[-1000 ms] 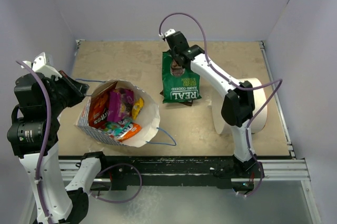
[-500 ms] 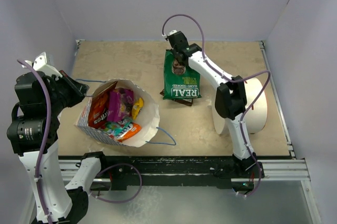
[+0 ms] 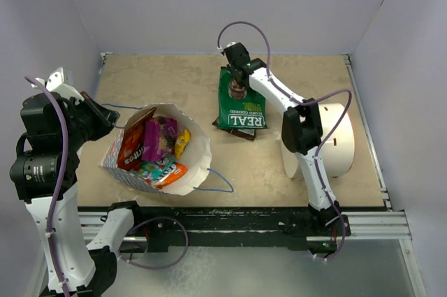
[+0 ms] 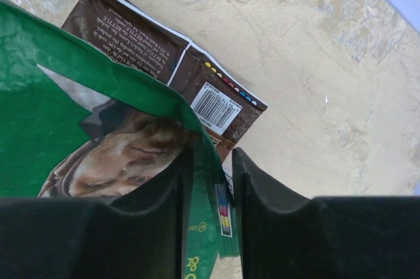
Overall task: Take the snacks out of the paper bag
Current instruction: Place the snack at the center of the board, then take out the snack from the paper bag.
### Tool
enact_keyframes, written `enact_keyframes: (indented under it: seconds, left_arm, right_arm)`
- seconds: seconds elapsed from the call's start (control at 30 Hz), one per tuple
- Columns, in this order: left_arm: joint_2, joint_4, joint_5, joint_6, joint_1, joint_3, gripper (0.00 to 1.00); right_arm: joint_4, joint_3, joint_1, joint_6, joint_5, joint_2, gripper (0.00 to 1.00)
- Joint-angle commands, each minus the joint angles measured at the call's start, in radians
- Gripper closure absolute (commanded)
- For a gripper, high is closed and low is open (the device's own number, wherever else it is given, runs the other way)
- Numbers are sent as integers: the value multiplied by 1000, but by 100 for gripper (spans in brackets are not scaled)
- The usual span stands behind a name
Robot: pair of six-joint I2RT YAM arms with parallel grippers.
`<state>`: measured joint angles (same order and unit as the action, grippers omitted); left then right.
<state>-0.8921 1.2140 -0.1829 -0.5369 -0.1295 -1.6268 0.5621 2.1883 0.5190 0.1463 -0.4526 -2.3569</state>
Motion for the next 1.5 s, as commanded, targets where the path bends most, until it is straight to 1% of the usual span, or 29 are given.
enact_keyframes:
  seconds: [0.0,0.2,0.33,0.43,0.47,0.57,0.63,0.7,0.8,0.9,0.97,1.07,1.13,1.17,1.27,1.33,1.43,1.47]
  left_arm:
    - [-5,-37,-32,13,1,-34,100]
    - [-7,-50,-69,23,1,-32,100]
    - [-3,-86,-92,29,1,-21,100]
    - [4,-110,-108,32,1,-9,100]
    - [6,-119,-116,33,1,-6,100]
    - [18,-163,-176,38,1,11,100]
    - [25,-192,-220,39,1,20,100]
    - [24,-200,-228,40,1,20,100]
    - [15,-192,-232,43,1,13,100]
    - [12,-180,-231,39,1,8,100]
    - [10,-176,-234,36,1,8,100]
    - [4,-170,-236,36,1,0,100]
    - [0,-169,-240,37,1,-5,100]
    - [-1,-170,-243,39,1,-8,100]
    - [-2,-171,-251,48,1,-17,100]
    - [-2,-169,-256,53,1,-20,100]
    - [-7,-163,-267,55,1,-27,100]
    - [-8,-161,-270,55,1,-30,100]
  right_arm:
    - [-9,53,-7,-11,5,58,61]
    - [49,45,-6,-31,25,168,27]
    - [95,0,-4,-72,61,264,22]
    - [115,-56,1,-114,122,358,19]
    - [122,-71,6,-134,147,387,17]
    - [128,-141,31,-191,260,487,6]
    - [93,-219,80,-199,321,565,1]
    - [18,-317,178,-129,350,672,0]
    - [-115,-459,368,97,366,802,0]
    - [-266,-612,504,291,404,921,0]
    - [-372,-673,531,353,482,980,0]
    - [-463,-734,537,425,646,1023,0]
    - [-493,-768,537,500,752,1023,0]
    - [-494,-777,539,568,806,1015,0]
    - [-518,-781,541,686,946,963,0]
    - [-537,-757,542,729,1015,917,5]
    - [-532,-695,544,793,1110,833,20]
    - [-538,-680,547,799,1123,805,22]
